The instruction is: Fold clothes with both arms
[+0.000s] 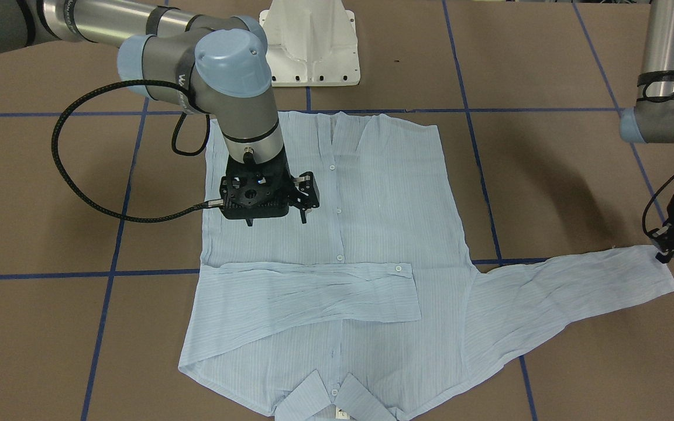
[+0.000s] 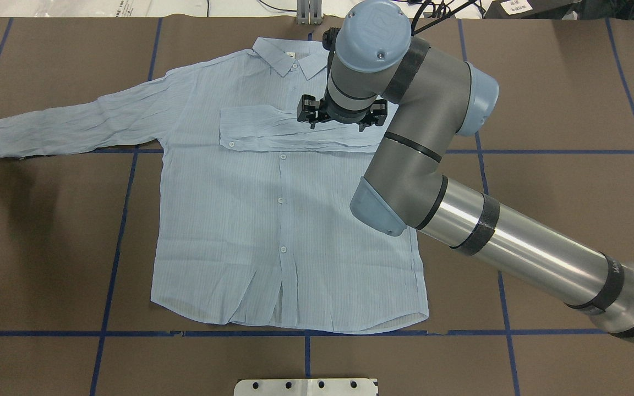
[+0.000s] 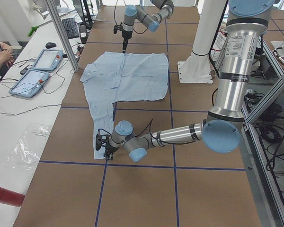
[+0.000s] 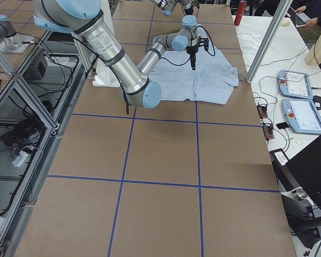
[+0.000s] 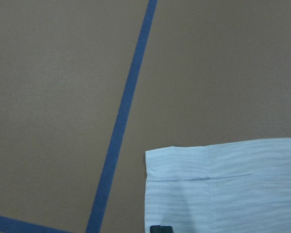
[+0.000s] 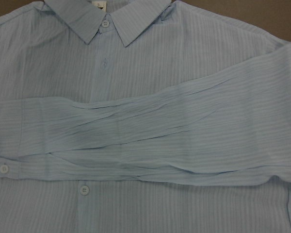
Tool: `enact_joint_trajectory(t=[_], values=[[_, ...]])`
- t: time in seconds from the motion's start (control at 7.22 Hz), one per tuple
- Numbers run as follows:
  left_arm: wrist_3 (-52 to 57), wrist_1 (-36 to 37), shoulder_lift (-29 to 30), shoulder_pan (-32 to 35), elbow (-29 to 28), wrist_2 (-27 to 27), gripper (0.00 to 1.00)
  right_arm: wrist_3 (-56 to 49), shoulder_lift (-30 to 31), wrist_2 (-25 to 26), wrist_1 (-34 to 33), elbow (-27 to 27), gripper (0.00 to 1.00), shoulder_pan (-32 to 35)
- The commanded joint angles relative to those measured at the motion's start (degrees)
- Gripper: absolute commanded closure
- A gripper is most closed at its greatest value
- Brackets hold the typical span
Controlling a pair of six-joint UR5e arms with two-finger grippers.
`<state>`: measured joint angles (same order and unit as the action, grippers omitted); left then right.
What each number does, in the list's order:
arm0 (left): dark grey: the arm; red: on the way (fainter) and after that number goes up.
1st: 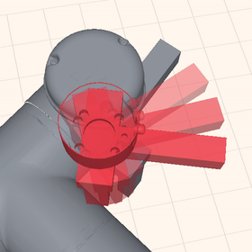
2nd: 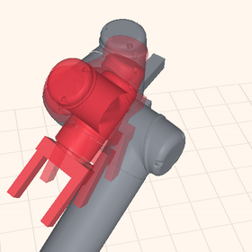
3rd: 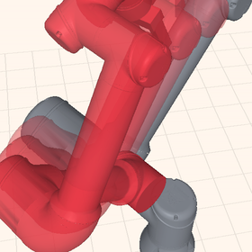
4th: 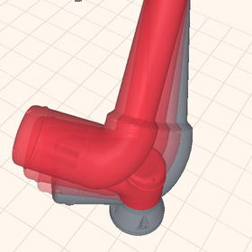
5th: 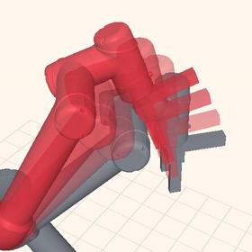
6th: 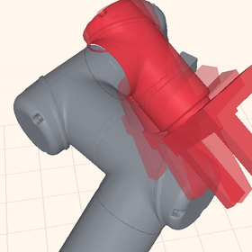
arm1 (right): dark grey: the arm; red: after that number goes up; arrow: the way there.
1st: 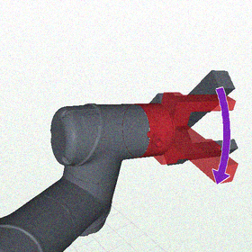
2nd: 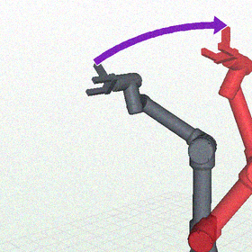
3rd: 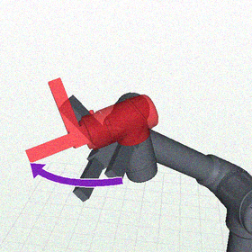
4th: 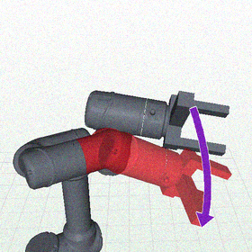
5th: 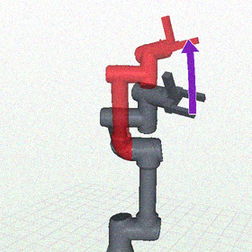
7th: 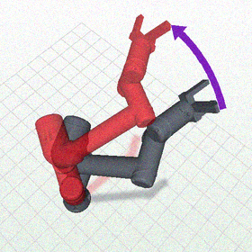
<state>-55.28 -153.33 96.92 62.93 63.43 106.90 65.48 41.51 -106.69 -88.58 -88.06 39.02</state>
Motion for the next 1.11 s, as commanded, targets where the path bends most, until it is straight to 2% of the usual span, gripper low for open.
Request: enact_joint_trajectory(t=[0.0, 0.14, 0.42, 0.69, 0.83, 0.97], values=[[0.4, 0.1, -0.1, 0.0, 0.2, 0.0, 0.39, 0.0, 0.1, 0.1, 0.1, 0.0, 0.00, 0.0], [0.4, 0.0, -0.3, 0.0, 0.3, 0.0, 0.31, 0.0, 0.1, 0.1, 0.1, 0.0, 0.00, 0.0], [-0.1, 0.0, -0.5, -0.1, 0.3, 0.0, 0.31, 0.1, 0.1, 0.1, 0.0, -0.1, 0.00, -0.1], [-0.3, 0.0, -0.6, -0.1, 0.5, 0.1, 0.33, 0.2, 0.1, 0.1, 0.0, -0.3, 0.00, -0.1], [-0.3, 0.0, -0.6, -0.2, 0.5, 0.2, 0.39, 0.2, 0.1, 0.1, 0.0, -0.3, 0.00, -0.2], [-0.3, 0.0, -0.7, -0.2, 0.5, 0.2, 0.41, 0.2, 0.1, 0.1, 0.0, -0.3, 0.00, -0.1]])
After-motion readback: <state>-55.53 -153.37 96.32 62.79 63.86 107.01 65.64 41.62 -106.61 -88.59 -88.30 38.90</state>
